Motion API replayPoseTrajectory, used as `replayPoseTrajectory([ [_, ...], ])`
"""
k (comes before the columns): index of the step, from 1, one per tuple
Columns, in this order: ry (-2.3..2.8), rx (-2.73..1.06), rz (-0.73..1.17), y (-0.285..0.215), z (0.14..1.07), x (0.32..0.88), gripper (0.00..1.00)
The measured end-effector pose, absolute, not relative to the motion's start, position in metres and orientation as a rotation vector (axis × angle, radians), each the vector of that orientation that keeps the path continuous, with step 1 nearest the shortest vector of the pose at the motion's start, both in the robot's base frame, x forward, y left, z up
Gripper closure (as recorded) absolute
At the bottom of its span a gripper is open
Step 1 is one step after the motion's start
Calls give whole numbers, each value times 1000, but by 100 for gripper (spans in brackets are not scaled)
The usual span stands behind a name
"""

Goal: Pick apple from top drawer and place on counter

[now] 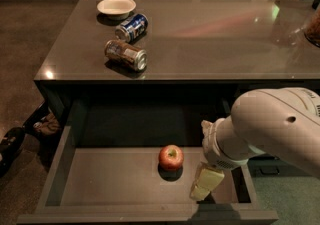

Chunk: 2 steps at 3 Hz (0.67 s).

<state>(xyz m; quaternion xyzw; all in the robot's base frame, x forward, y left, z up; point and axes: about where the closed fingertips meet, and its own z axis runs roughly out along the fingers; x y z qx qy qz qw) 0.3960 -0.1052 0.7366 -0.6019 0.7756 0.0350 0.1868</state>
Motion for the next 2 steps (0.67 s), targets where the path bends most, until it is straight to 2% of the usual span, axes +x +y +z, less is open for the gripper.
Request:
replayPoseTrajectory([
  [2, 2133, -1672, 163, -91, 722, 410, 0],
])
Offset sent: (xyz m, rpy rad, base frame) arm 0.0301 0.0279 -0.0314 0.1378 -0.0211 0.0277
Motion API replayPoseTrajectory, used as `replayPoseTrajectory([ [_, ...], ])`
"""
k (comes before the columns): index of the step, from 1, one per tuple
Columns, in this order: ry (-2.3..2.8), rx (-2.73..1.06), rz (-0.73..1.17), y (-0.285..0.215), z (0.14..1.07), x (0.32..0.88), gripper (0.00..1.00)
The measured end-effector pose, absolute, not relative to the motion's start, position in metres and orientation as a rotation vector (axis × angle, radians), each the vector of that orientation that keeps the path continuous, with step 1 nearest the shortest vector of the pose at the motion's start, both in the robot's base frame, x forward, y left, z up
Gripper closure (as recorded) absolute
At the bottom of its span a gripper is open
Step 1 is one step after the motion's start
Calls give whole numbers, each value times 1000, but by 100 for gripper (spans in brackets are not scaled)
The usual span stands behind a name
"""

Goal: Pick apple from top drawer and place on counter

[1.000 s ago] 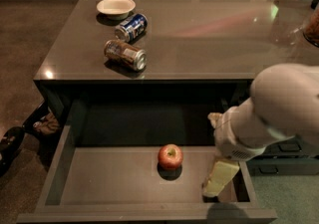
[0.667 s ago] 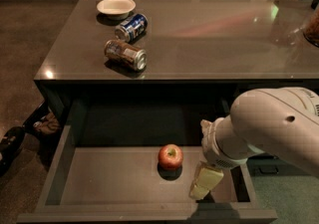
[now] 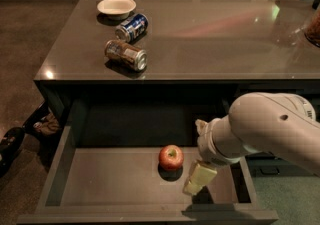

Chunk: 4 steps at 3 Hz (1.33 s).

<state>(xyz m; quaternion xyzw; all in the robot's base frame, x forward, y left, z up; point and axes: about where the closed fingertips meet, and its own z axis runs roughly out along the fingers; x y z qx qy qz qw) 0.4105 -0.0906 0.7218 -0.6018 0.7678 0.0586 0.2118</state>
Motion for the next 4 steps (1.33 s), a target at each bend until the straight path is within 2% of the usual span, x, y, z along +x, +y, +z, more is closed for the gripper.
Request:
replayPoseTrajectory([
  [1, 2086, -1652, 227, -73, 709, 427, 0],
  [3, 2042, -1698, 329, -30, 657, 411, 0],
  [4, 2044, -1696, 347, -34, 642, 442, 0],
])
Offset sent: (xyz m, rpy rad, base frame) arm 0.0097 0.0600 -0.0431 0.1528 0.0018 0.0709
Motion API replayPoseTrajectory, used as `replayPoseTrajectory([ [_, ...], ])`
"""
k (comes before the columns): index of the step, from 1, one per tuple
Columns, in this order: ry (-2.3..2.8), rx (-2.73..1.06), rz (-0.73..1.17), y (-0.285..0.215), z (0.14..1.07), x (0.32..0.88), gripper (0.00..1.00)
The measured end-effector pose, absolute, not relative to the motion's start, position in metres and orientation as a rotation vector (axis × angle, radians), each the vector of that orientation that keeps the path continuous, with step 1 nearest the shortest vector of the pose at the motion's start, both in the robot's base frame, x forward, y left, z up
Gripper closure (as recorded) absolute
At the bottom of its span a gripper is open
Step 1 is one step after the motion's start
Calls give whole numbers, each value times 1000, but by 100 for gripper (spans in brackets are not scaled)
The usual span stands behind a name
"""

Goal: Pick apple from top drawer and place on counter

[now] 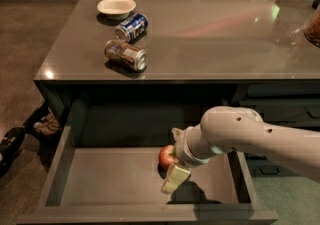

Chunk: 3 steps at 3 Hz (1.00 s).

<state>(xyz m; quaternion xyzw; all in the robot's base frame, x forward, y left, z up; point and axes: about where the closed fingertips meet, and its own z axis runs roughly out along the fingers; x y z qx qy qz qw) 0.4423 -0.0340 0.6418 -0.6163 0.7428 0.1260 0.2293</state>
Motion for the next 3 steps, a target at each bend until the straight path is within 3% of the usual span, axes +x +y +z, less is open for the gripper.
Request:
replayPoseTrajectory([
  [2, 2029, -1733, 382, -20, 625, 447, 0],
  [3, 2029, -1733, 383, -20, 625, 447, 18],
])
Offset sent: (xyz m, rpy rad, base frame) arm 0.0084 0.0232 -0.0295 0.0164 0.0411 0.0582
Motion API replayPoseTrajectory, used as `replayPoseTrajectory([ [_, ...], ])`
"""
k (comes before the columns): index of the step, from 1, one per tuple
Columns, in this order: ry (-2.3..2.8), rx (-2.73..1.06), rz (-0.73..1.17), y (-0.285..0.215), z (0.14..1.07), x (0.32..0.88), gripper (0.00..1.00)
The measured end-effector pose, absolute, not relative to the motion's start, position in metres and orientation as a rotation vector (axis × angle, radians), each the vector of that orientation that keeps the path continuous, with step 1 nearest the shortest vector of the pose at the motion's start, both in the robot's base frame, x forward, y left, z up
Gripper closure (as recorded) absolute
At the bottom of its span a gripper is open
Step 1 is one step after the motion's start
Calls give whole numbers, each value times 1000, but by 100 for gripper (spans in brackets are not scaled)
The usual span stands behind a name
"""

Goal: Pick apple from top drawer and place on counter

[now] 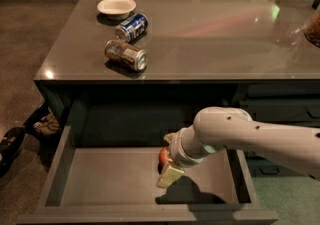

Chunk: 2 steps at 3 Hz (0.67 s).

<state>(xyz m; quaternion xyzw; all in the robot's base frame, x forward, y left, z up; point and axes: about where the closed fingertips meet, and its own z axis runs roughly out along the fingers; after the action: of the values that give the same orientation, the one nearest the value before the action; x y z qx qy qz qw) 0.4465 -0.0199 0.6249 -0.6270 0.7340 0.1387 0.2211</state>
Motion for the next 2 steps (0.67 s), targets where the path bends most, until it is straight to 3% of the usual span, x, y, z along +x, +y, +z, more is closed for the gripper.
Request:
replayPoseTrajectory([
  [1, 2029, -1733, 383, -20, 625, 447, 41],
  [2, 2029, -1733, 383, -20, 625, 446, 73],
])
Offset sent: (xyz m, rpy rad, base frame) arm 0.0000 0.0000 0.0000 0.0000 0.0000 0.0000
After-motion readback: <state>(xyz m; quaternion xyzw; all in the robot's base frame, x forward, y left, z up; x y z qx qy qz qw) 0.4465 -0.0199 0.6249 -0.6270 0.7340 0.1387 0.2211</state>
